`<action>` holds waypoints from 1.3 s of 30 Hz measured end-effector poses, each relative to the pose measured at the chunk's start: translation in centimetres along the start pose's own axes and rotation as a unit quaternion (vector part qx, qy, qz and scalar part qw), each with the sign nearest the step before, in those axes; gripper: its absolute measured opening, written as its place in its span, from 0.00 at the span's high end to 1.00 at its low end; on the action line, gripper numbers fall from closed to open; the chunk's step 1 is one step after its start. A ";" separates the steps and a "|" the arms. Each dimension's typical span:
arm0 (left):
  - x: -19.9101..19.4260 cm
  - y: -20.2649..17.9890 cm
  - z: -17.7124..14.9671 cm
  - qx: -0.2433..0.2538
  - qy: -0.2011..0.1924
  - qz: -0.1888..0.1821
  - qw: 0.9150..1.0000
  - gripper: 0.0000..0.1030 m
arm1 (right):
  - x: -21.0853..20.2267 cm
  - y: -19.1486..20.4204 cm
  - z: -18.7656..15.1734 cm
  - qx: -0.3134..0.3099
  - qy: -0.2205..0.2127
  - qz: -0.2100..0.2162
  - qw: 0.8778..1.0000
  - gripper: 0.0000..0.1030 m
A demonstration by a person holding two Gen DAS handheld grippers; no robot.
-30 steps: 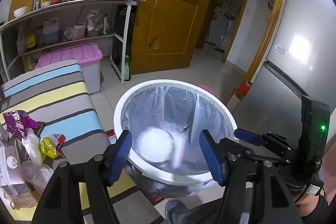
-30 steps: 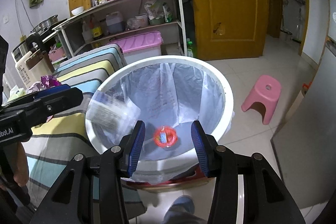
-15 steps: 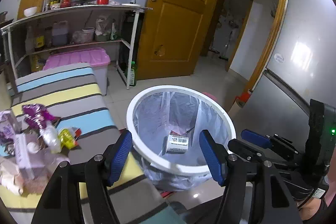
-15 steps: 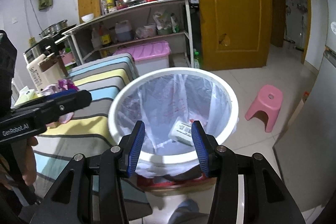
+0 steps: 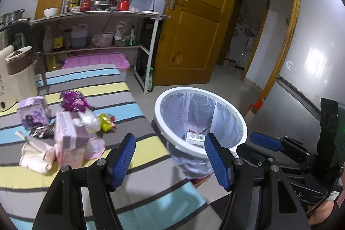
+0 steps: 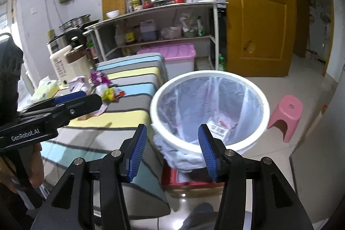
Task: Collect trash
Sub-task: 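Move both tools back toward the remaining trash on the table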
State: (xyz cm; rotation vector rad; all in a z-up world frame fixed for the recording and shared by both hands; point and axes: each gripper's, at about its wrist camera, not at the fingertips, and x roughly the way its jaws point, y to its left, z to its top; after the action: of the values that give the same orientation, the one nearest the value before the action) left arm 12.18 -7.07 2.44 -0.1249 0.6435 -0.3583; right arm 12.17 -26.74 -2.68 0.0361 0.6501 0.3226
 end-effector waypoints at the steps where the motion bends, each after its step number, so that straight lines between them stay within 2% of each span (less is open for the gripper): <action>1: -0.3 0.1 -0.2 -0.001 0.000 0.002 1.000 0.36 | -0.1 0.3 -0.1 -0.002 0.000 0.004 1.000 0.51; 24: -5.5 4.5 -4.6 -0.037 -0.013 0.080 0.996 0.36 | 0.1 5.9 -0.7 -0.040 0.012 0.057 0.998 0.51; 39: -7.4 8.5 -5.1 -0.075 -0.023 0.121 0.990 0.36 | 2.1 8.5 -0.6 -0.059 0.029 0.078 0.995 0.51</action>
State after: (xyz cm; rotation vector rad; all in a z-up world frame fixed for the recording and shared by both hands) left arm 6.04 3.52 0.61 -0.1955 0.6328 -0.0726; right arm 10.92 -18.04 -3.26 -0.0358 0.6861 0.5136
